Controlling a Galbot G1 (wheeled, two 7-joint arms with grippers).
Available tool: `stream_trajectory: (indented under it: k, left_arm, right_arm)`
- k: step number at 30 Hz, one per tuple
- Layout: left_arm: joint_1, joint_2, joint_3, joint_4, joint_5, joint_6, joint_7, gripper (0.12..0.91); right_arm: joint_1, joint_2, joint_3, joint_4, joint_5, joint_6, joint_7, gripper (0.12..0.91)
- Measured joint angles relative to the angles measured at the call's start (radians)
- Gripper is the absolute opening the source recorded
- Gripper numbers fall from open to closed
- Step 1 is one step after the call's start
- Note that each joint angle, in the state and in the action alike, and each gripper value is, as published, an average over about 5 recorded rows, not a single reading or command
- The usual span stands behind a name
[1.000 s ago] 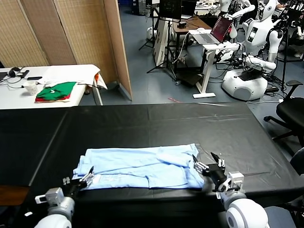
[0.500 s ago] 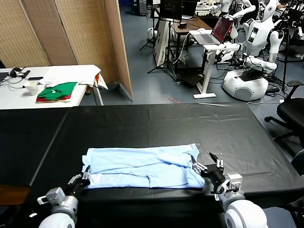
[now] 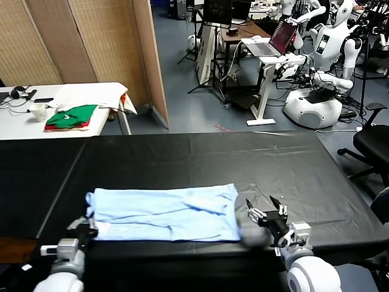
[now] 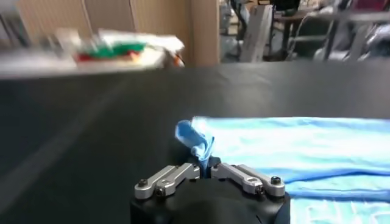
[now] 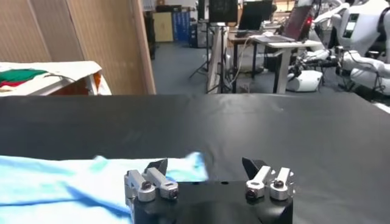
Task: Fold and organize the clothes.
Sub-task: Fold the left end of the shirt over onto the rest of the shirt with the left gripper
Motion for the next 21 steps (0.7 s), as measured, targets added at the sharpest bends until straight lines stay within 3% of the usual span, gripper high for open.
stream_trajectory:
  k: [4, 9, 15, 21]
  left_arm:
    - [0.001, 0.078, -0.045, 0.018, 0.045, -0.021, -0.001, 0.194]
    - [-0.008, 0.116, -0.060, 0.005, 0.036, -0.001, -0.002, 0.194]
    - [-0.005, 0.069, 0.003, -0.065, -0.027, 0.039, -0.009, 0.194]
    - [-0.036, -0.013, 0.117, -0.158, -0.193, 0.103, -0.040, 0.194]
  right_arm:
    - [-0.007, 0.008, -0.002, -0.004, -0.009, 0.004, 0.002, 0.907]
    - [-0.028, 0.023, -0.008, -0.002, -0.024, 0.019, 0.002, 0.907]
    - [-0.068, 0.042, 0.003, 0.005, -0.043, 0.061, -0.005, 0.907]
    - [-0.109, 0.053, 0.029, 0.004, -0.036, 0.075, -0.011, 0.907]
